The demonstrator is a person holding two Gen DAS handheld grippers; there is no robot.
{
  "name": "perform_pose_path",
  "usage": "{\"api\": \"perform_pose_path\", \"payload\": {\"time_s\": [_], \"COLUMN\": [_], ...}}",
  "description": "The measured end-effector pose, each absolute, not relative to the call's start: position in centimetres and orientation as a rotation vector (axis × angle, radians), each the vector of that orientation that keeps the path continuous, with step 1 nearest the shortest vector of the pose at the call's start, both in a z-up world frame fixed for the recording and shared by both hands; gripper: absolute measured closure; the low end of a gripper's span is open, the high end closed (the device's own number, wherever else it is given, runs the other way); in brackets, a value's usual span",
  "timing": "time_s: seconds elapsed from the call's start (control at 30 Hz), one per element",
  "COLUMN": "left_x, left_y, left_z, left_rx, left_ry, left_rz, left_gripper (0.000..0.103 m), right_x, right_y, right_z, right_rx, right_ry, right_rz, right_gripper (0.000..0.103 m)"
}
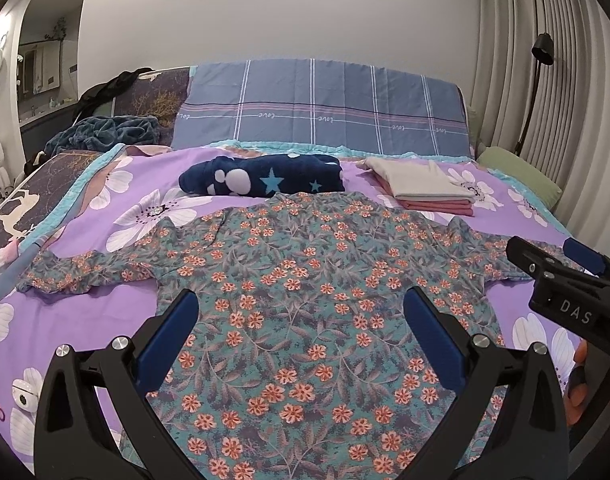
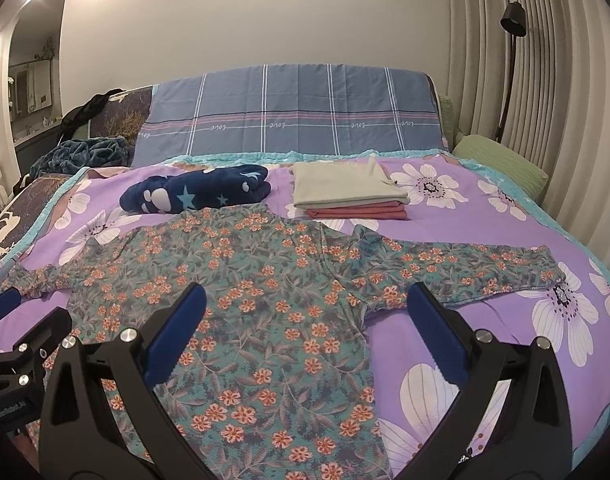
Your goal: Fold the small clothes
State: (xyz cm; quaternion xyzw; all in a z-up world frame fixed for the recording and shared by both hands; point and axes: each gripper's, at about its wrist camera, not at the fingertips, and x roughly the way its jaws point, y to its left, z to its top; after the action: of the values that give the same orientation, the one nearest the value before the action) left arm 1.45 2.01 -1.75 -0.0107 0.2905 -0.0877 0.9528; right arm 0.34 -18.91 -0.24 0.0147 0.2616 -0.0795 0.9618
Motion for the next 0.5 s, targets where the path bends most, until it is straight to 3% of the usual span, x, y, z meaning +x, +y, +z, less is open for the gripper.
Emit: {"api": "perform_pose_path", "payload": {"time_s": [0.5], "left_x": [1.29], "left_y": [2.55], "left_z": [-1.77], "left_rx": [-0.038], "left_ry": [0.58], "left_rz": [-0.181], "left_gripper": [0.001], "right_x": [0.6], "right_y": [-18.3], "right_z": [-0.39], "right_rx": [0.001], "right_ry": [0.543], "right_rz": [-0.159], "right_gripper": [0.002]}}
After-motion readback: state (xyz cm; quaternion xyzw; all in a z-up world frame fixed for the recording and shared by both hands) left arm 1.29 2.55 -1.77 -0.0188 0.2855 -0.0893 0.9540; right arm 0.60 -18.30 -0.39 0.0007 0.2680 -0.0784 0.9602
